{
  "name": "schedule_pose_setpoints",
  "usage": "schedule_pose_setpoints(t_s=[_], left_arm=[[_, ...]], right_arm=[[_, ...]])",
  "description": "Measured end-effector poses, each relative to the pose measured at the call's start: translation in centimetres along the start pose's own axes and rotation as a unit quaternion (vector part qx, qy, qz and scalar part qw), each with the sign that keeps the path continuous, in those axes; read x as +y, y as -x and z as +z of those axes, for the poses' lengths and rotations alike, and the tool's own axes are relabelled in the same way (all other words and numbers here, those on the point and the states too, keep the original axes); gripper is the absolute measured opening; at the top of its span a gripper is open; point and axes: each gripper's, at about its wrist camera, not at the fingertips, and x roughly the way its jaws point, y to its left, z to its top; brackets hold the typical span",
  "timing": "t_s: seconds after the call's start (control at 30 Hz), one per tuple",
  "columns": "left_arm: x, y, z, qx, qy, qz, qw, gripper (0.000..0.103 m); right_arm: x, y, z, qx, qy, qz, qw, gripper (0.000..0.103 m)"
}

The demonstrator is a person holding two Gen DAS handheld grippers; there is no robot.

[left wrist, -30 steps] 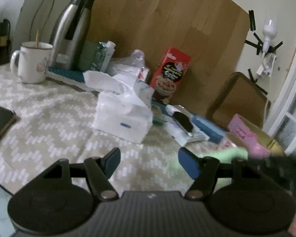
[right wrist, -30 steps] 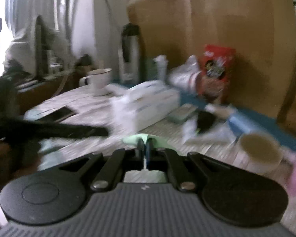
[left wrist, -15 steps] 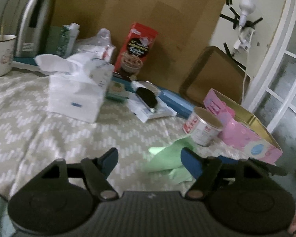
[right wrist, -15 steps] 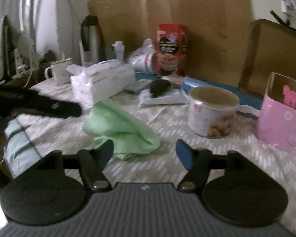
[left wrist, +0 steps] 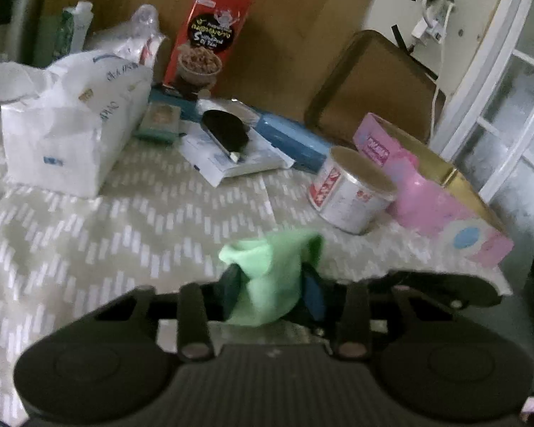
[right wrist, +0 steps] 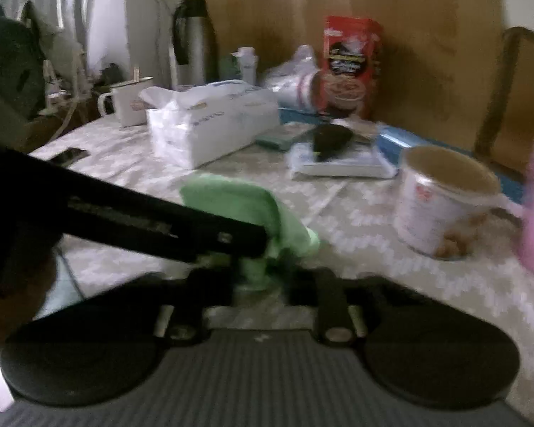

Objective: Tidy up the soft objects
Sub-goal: 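Carry the green cloth into the tin box and release it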

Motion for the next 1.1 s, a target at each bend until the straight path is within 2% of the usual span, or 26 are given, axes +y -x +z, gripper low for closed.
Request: schedule_pose_setpoints(t_s=[0.03,0.07,0.1,0.23,0.4,0.43,0.47,0.57,0.6,0.67,0.7,0.73,0.87,0.97,1.07,1.1], left_arm=[[0.0,0.1,0.1,0.004,0.008,-0.011,0.9999,0.019],[0.0,0.2,0.4,0.009,0.018,-0.033,0.9993,0.019],[-0.3,0.4,0.7,0.007,0.019,-0.037,0.9991,0.019],[-3.2,1.1,2.7,-0.022,-0.016,-0.070,0.9972,0.019],[-10.1,-1.1,5.5,-0.037,-0.081,-0.113,0.9896,0.021],[-11.7,-1.9,5.9,-0.037,-0.097,-0.122,0.9872,0.027],[-13.3,-2.8,6.4,-0.037,-0.108,-0.127,0.9854,0.036],[-17.3,-5.3,7.5,-0.045,-0.136,-0.128,0.9814,0.048],[-18.2,-5.9,7.7,-0.052,-0.144,-0.120,0.9810,0.050],[-19.4,-6.6,7.9,-0.061,-0.148,-0.106,0.9814,0.051],[-19.5,-6.7,7.9,-0.058,-0.143,-0.106,0.9823,0.051],[-19.3,-6.6,7.7,-0.052,-0.136,-0.108,0.9834,0.051],[-17.1,-4.9,6.5,-0.062,-0.135,-0.093,0.9845,0.051],[-13.8,-2.9,5.4,-0.069,-0.122,-0.074,0.9874,0.051],[-9.5,-0.9,4.1,-0.080,-0.102,-0.026,0.9912,0.051],[-8.2,-0.3,3.7,-0.084,-0.097,-0.005,0.9917,0.051]], right_arm=[[0.1,0.1,0.0,-0.004,0.001,-0.003,1.000,0.013],[0.2,0.5,-0.1,-0.013,0.006,-0.009,1.000,0.013],[0.2,1.1,0.0,-0.028,0.010,-0.018,0.999,0.013],[-1.2,4.4,0.5,-0.092,-0.003,-0.061,0.994,0.013],[-5.6,8.4,0.5,-0.147,-0.026,-0.145,0.978,0.013],[-6.8,9.1,0.4,-0.153,-0.035,-0.162,0.974,0.013],[-8.2,9.7,0.4,-0.155,-0.046,-0.176,0.971,0.013],[-12.7,10.4,0.6,-0.157,-0.081,-0.228,0.957,0.014],[-14.4,10.2,0.7,-0.147,-0.094,-0.252,0.952,0.020],[-17.3,9.1,0.8,-0.111,-0.107,-0.284,0.946,0.049],[-18.4,8.7,0.6,-0.099,-0.110,-0.306,0.940,0.064],[-19.0,8.7,0.3,-0.097,-0.109,-0.325,0.934,0.065],[-19.4,10.5,-1.2,-0.120,-0.124,-0.323,0.930,0.065],[-18.4,11.5,-1.8,-0.146,-0.137,-0.327,0.924,0.065],[-16.5,12.1,-0.7,-0.172,-0.136,-0.299,0.929,0.063],[-15.8,12.0,0.1,-0.178,-0.127,-0.283,0.934,0.057]])
